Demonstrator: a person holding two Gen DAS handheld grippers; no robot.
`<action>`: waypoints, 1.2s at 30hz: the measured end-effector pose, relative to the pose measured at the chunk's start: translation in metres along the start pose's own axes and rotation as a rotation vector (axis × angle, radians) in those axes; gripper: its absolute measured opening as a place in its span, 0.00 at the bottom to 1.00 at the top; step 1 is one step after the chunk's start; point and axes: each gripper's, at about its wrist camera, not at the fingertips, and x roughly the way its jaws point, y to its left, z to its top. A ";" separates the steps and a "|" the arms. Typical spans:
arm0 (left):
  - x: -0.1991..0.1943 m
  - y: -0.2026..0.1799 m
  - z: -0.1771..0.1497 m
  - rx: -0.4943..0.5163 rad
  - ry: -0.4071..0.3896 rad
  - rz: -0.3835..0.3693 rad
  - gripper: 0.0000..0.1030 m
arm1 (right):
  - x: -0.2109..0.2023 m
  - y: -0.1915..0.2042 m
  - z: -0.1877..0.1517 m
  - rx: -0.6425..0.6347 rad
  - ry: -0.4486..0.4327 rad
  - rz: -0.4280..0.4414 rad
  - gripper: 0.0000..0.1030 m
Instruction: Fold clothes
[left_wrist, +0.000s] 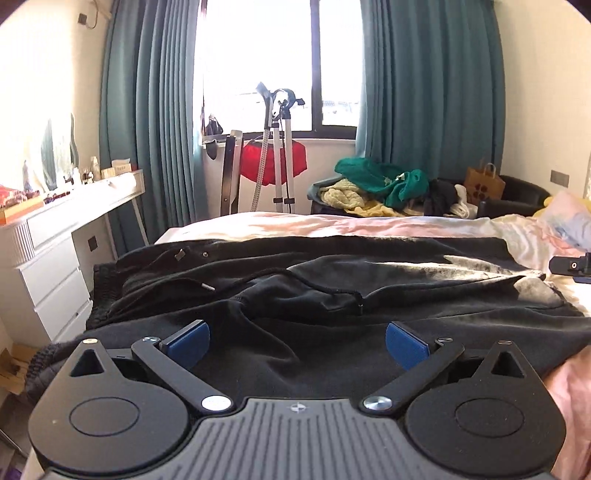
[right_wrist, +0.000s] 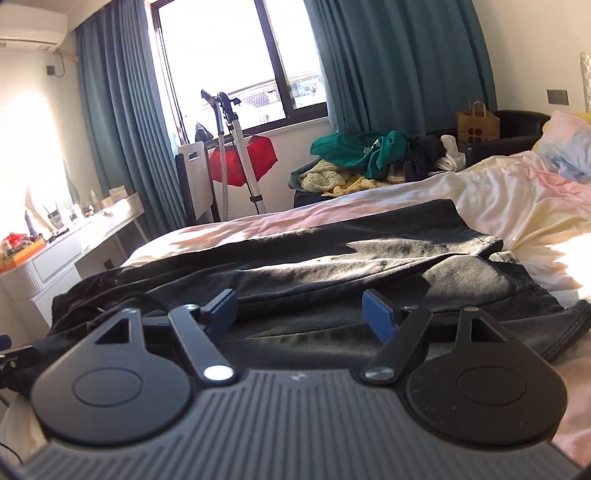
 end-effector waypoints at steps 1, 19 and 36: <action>0.001 0.004 -0.002 -0.014 0.003 0.001 1.00 | 0.002 0.001 -0.001 -0.010 0.002 -0.006 0.74; 0.009 0.112 0.014 -0.359 0.153 0.217 1.00 | 0.020 -0.040 -0.005 0.153 0.056 -0.102 0.74; 0.001 0.210 -0.012 -0.737 0.219 0.114 1.00 | -0.007 -0.141 -0.029 0.707 0.020 -0.369 0.75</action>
